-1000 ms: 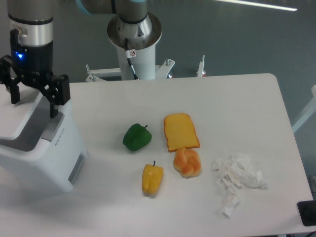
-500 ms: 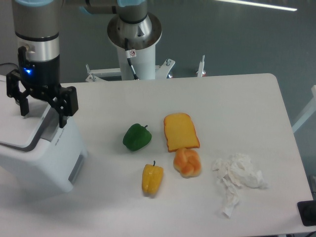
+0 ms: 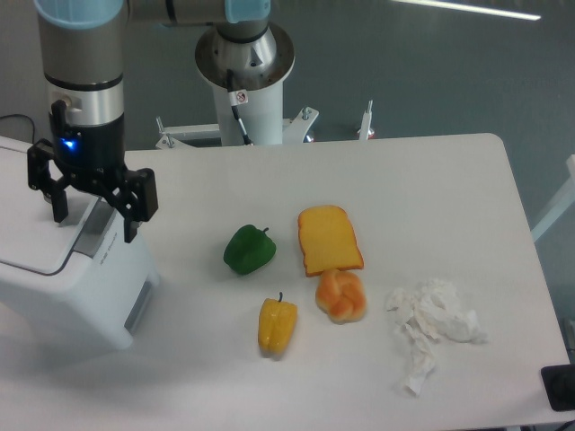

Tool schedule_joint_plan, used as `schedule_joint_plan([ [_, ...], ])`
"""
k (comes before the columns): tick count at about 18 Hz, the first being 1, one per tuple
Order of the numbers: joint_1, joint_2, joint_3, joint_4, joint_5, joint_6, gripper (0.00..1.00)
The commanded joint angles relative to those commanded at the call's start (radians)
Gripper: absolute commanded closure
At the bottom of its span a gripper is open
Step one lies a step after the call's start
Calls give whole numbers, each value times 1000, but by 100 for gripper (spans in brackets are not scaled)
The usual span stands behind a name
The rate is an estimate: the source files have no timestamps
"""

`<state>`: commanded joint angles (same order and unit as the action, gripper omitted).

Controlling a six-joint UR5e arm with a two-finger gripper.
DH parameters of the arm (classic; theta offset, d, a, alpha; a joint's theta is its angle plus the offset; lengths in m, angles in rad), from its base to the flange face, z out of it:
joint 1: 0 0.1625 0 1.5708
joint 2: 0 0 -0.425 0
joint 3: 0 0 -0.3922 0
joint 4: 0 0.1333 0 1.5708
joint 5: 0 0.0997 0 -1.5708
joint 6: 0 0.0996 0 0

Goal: Close the trash can

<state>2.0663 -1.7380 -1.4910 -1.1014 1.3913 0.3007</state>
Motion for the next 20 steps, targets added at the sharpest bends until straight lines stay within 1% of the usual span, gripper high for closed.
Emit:
schedule_joint_plan([
  [4,0,-6,0,6,20,0,0],
  [10,2,0,3,5,18,-8,0],
  [13,28,12,14,3,-3,-11,0],
  [15,67,34,14,3,-12,-2,0],
  [18,159,35,20,3,-18,11,0],
  [20,227,28,20,3,-18,84,0],
])
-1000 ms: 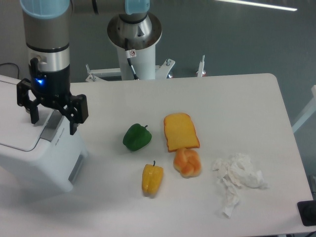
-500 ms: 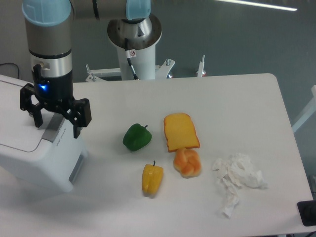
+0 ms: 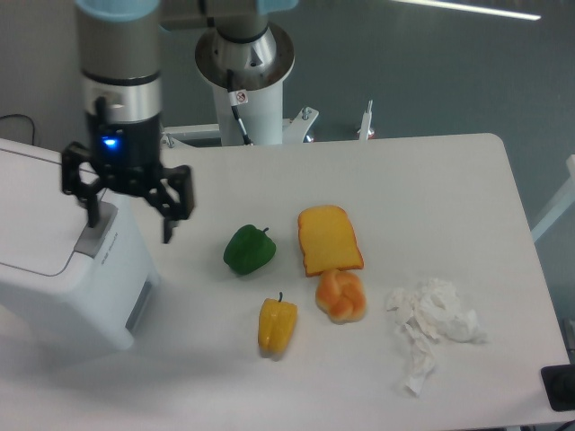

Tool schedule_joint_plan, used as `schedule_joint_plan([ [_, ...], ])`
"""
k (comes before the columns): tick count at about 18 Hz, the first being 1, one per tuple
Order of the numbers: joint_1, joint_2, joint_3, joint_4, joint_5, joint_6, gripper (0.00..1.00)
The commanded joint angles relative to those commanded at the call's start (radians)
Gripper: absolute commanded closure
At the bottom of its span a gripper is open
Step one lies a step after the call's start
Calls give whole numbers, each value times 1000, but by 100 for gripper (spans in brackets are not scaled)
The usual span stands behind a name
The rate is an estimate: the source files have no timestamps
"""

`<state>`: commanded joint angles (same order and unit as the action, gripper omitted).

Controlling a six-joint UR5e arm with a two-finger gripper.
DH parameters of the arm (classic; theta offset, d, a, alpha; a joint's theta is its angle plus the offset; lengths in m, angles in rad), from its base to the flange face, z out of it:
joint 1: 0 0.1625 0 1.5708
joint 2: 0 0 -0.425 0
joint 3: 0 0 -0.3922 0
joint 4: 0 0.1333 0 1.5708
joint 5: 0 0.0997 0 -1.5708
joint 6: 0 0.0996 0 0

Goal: Close the trash can

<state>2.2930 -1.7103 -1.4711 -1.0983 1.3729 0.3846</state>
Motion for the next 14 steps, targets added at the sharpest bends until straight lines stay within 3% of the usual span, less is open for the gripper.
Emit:
schedule_joint_plan([
  [6,207,-104,5,0,2,322,0],
  [11,305,-199,25,0,6,521,0],
  [14,367,-262,38,-2,15,777,0],
])
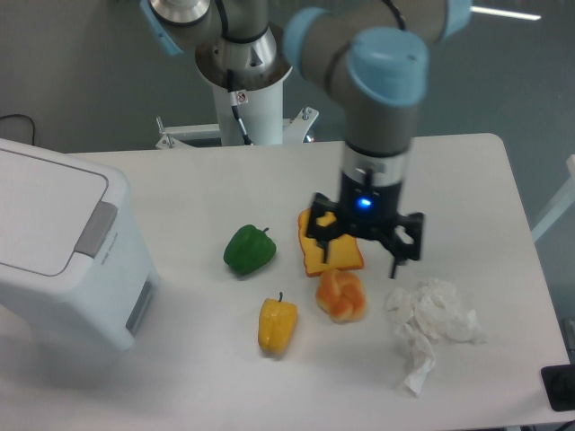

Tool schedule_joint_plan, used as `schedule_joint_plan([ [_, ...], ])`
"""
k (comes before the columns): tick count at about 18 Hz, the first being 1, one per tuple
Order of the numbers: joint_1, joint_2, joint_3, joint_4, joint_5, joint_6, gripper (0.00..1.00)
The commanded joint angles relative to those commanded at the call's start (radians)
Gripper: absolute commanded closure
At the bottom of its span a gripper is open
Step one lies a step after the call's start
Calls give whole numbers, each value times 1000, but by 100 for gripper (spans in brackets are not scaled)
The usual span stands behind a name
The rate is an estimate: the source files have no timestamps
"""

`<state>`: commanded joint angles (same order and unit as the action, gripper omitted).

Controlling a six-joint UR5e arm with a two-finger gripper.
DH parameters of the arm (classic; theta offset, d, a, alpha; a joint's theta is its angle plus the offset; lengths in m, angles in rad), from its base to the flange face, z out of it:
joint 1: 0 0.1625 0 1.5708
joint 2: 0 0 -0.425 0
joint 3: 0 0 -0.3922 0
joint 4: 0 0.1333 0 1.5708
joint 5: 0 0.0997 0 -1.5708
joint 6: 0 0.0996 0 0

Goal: Close the trash can

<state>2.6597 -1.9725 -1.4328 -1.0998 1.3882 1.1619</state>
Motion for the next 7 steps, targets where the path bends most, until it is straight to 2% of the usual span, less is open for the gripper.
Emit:
schedule_joint_plan([
  [4,32,-81,49,0,116,237,0],
  [7,32,-111,54,2,126,257,0],
])
